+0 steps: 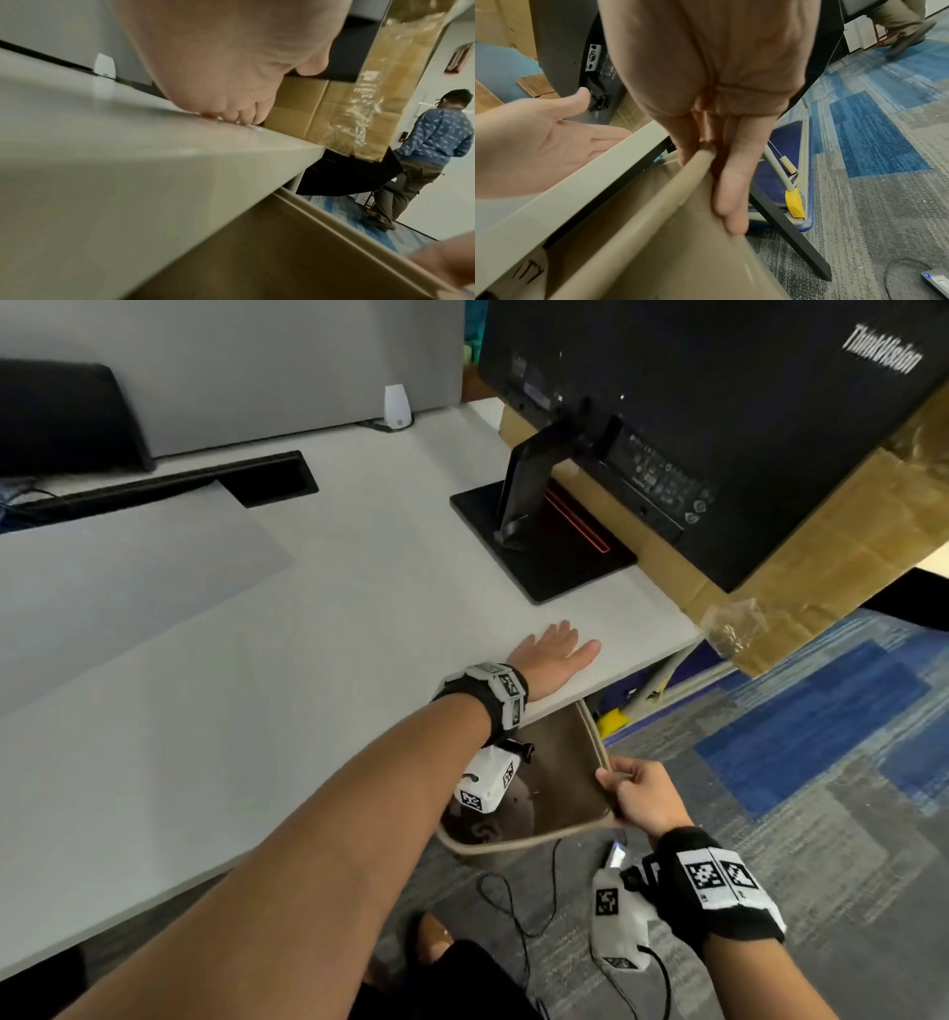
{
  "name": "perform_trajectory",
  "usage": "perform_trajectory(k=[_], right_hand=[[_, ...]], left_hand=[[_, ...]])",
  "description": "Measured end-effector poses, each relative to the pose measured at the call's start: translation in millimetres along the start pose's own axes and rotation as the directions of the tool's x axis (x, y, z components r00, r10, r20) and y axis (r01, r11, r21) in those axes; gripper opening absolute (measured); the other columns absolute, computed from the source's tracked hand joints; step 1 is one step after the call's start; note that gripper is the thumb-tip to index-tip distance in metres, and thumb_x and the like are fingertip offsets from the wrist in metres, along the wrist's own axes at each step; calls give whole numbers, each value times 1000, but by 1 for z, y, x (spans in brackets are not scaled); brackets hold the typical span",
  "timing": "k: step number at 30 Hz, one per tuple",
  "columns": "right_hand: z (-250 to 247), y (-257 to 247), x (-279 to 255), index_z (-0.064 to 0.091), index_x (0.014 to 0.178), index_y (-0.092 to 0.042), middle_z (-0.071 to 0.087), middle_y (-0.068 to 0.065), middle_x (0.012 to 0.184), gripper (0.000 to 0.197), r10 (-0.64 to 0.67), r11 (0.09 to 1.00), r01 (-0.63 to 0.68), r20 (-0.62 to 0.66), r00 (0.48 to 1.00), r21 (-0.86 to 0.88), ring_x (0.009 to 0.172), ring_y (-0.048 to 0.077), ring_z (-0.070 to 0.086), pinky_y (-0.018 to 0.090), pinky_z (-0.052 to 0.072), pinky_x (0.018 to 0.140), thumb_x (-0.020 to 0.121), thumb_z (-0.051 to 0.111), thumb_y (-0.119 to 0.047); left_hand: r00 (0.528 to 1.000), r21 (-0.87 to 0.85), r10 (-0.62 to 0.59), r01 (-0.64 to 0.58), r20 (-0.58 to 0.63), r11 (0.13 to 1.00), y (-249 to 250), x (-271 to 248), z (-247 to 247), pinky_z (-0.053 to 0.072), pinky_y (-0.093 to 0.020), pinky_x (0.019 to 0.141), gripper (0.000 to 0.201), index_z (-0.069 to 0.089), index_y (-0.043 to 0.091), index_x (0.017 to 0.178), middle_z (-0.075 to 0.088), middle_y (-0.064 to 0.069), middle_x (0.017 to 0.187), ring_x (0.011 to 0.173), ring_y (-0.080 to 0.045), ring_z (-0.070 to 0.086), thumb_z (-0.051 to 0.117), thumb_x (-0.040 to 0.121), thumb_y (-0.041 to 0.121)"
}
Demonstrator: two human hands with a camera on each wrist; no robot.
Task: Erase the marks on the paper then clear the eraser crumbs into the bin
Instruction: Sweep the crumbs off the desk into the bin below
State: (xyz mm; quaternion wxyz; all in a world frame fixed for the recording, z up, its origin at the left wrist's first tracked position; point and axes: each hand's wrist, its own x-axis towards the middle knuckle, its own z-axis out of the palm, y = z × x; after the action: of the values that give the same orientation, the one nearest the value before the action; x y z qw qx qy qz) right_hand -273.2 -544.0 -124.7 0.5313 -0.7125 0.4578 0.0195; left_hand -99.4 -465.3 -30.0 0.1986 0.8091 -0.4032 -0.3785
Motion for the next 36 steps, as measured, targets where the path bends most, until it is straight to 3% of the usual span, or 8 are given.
perform_trajectory(k=[8, 13, 17, 21, 24, 28, 32, 36], right_hand=[[-9, 0, 10, 69, 102, -9, 71, 15, 91, 18, 7, 1000, -7, -28, 1000, 3, 88, 29, 67, 46, 54, 86, 90, 56, -10], [1, -2, 4, 70, 103, -9, 72, 15, 94, 19, -35, 999, 35, 19, 999, -12, 92, 29, 67, 45, 52, 90, 90, 56, -11], [18, 5, -4, 68, 108, -5, 71, 14, 97, 22, -23, 1000, 23, 47, 999, -7, 91, 25, 66, 39, 51, 90, 90, 55, -8], [38, 27, -6, 68, 108, -5, 70, 11, 93, 22, 28, 1000, -27, 56, 998, -10, 87, 22, 63, 37, 53, 83, 89, 57, -11], [52, 42, -10, 69, 98, -13, 68, 11, 87, 16, 69, 997, -67, 47, 996, -40, 82, 23, 62, 30, 50, 67, 88, 58, -11], [69, 64, -8, 69, 108, -9, 72, 13, 98, 29, 125, 987, -122, 28, 992, -106, 99, 29, 64, 46, 50, 94, 82, 62, -21], [82, 66, -7, 66, 114, -4, 64, 9, 93, 31, 142, 976, -139, 7, 990, -170, 93, 20, 57, 37, 50, 82, 87, 60, -17], [97, 62, 2, 67, 113, -5, 67, 20, 111, 27, 143, 966, -141, -9, 990, -216, 109, 33, 61, 42, 47, 96, 89, 58, -13]], left_hand=[[979, 53, 123, -134, 164, 990, 7, 5, 0, -8, -32, 117, 53, 3, 17, 151, -4, 2, 160, 147, -9, -7, 11, 103, 38], [970, -73, 68, -52, 234, 996, -15, -58, 17, 6, -32, 113, 54, 51, 21, 136, 25, 4, 156, 147, -12, 5, 19, 101, 46], [993, -348, 116, -97, 33, 932, -42, -96, 31, 28, -11, 96, 45, 61, 12, 125, 62, 0, 129, 128, -10, 46, 28, 102, 33], [989, -368, 60, -105, -132, 924, -75, -127, 46, 42, -22, 100, 32, 63, 16, 121, 68, 2, 116, 110, -13, 60, 41, 99, 25], [986, -299, -24, -27, -166, 954, -105, -146, 72, 38, -23, 105, 30, 61, 16, 123, 62, 1, 125, 116, -10, 54, 45, 98, 17], [938, -204, -255, 209, -233, 956, -151, -156, 98, 25, -46, 113, 35, 56, 23, 128, 48, 2, 139, 133, -20, 39, 41, 98, 15], [823, -375, -533, 440, -195, 816, -179, -144, 108, 33, -38, 107, 46, 32, 6, 144, 44, -22, 142, 130, -36, 42, 38, 100, 17], [722, -459, -686, 581, -91, 672, -209, -116, 112, 34, -33, 105, 44, 36, -5, 139, 40, -25, 144, 132, -36, 40, 36, 101, 17]])
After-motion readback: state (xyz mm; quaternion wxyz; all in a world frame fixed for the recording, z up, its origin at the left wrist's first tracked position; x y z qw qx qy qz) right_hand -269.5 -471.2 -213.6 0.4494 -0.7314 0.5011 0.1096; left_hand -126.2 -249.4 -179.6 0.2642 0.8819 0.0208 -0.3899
